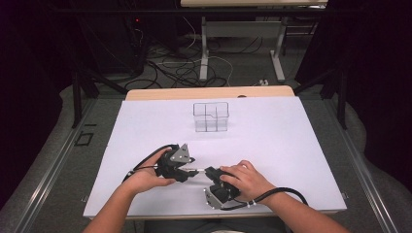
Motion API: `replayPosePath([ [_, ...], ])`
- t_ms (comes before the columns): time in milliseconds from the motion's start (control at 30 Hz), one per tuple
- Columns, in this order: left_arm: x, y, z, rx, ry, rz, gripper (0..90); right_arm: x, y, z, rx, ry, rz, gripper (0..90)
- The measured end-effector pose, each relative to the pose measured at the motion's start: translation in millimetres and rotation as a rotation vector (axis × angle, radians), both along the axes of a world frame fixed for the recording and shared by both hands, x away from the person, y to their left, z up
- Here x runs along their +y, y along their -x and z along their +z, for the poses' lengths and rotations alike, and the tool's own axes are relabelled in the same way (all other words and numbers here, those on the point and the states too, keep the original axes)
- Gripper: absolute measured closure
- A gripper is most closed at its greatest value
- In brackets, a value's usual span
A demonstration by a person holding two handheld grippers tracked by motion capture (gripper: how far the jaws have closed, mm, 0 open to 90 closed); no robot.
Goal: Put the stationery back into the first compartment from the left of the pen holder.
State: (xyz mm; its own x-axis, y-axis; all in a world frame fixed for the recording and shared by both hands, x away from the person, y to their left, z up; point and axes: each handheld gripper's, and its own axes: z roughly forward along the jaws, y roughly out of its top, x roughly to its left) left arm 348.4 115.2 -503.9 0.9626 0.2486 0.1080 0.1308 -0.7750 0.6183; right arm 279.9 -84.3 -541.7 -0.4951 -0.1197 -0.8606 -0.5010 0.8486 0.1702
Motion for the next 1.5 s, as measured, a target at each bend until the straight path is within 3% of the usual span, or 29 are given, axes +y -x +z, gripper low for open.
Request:
replayPosePath([
  [167, -2.9, 2.1, -4.1, 0.013, -0.036, -0.019, 55.7, 0.9, -0.9, -2.2, 0.005, -0.015, 0.028, 79.9],
  [467, -8.5, 4.7, -6.9, -0.023, -0.088, -0.053, 63.1, 1.5, -0.8, -4.3, 0.012, -0.029, 0.029, 79.8],
  [867, -12.1, 8.6, -8.0, -0.065, -0.14, -0.109, 76.3, 2.9, -0.5, -5.1, 0.01, 0.013, 0.041, 79.8],
  [933, -12.4, 9.1, -8.6, -0.073, -0.145, -0.118, 77.0, 2.9, 0.6, -4.4, 0.005, 0.035, 0.024, 79.8],
  [967, -12.4, 9.2, -8.7, -0.074, -0.144, -0.12, 77.4, 3.3, -0.8, -5.6, 0.009, 0.024, 0.042, 79.8],
  [1400, -10.8, 8.5, -7.4, -0.093, -0.133, -0.13, 79.1, 2.6, -2.1, -4.4, -0.008, 0.02, 0.033, 79.5],
  [1467, -10.6, 8.2, -7.7, -0.09, -0.13, -0.131, 79.2, 2.5, -4.1, -7.7, -0.027, -0.031, 0.053, 79.4],
  [1500, -10.5, 8.3, -8.3, -0.088, -0.124, -0.128, 79.3, 2.2, -2.5, -4.5, -0.005, 0.015, 0.026, 79.3],
])
